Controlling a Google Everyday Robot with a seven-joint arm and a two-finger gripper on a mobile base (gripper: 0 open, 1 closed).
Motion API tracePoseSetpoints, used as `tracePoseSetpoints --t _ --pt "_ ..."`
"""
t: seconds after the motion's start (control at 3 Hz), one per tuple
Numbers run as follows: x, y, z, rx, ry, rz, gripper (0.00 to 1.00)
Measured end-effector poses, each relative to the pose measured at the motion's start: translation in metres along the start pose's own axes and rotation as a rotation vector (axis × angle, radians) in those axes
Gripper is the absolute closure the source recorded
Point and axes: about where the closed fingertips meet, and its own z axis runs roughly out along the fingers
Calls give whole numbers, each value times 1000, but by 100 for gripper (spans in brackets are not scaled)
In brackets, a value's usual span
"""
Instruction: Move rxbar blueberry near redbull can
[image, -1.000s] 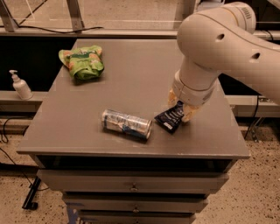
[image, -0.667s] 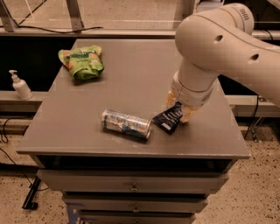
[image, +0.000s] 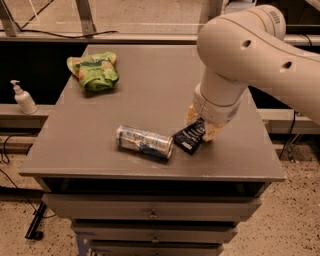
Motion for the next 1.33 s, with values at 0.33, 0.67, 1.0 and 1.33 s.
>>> tracePoseSetpoints --t 0.33,0.67,1.0,1.33 --pt "0 0 -1 0 0 0 36" --pt "-6 1 0 -17 -15 -9 13" --pt "-6 1 -3 -17 -15 -10 0" --pt "-6 1 -3 -17 -16 -10 0"
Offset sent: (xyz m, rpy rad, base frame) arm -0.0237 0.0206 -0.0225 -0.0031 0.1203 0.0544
